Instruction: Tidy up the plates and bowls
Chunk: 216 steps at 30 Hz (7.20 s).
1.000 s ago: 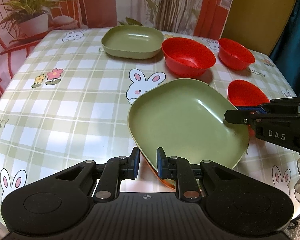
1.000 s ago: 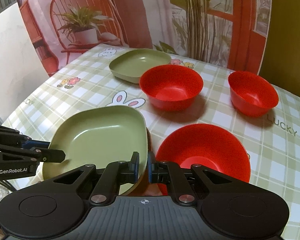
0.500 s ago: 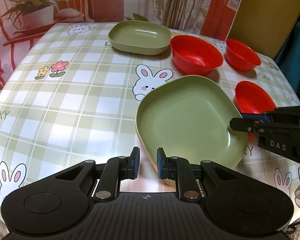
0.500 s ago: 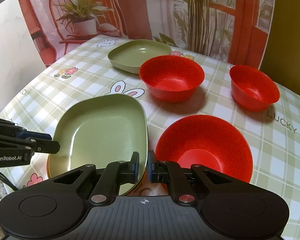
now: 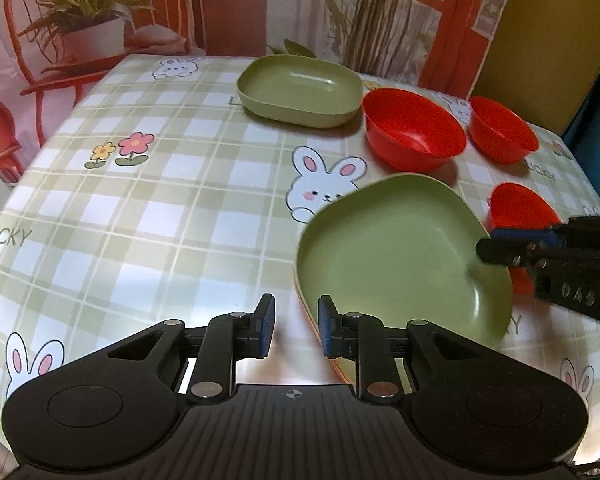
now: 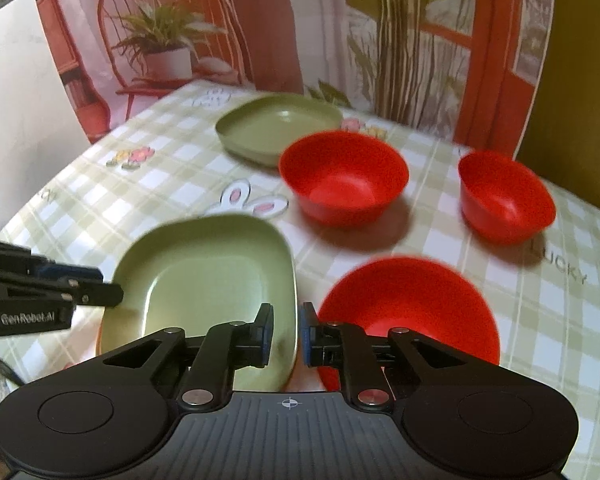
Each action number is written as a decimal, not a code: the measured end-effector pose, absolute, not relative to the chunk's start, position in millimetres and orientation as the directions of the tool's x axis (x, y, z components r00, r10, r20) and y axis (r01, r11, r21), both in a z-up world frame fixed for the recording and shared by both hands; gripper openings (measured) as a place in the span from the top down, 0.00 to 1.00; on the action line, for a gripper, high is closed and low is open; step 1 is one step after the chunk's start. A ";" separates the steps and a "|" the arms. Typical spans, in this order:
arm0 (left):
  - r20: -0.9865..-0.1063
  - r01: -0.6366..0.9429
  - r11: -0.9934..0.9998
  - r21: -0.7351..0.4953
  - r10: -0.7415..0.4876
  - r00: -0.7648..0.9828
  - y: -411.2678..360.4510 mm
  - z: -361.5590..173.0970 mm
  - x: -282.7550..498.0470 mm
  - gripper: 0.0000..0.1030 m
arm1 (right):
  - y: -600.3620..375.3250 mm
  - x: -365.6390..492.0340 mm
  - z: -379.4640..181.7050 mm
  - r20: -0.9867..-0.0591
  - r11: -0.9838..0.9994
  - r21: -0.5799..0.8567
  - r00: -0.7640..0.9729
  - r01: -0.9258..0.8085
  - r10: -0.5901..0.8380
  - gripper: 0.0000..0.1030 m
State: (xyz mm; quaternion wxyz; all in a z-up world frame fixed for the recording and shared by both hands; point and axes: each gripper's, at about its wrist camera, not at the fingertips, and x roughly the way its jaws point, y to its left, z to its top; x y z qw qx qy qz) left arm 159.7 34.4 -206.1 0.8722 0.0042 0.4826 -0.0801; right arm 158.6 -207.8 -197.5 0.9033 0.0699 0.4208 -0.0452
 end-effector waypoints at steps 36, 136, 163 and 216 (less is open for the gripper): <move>-0.649 0.093 0.981 -0.170 -0.182 0.739 115.9 -111.6 193.3 0.69 | -233.6 196.9 -135.2 -0.669 0.965 0.176 0.743 0.197 -0.029 0.87; -0.797 0.312 0.909 -0.276 -0.398 0.455 30.3 -176.9 128.3 0.83 | -234.7 180.3 -168.9 -0.771 0.935 0.284 0.630 0.214 0.090 0.86; -0.803 0.215 0.914 -0.345 -0.406 0.436 40.2 -195.2 123.4 0.83 | -223.2 186.6 -191.0 -0.806 0.939 0.270 0.584 0.211 0.101 0.86; -0.673 0.316 0.917 -0.241 -0.393 0.627 7.3 -154.9 251.2 0.56 | -304.0 208.3 -189.0 -0.713 0.905 0.279 0.700 0.322 -0.029 0.72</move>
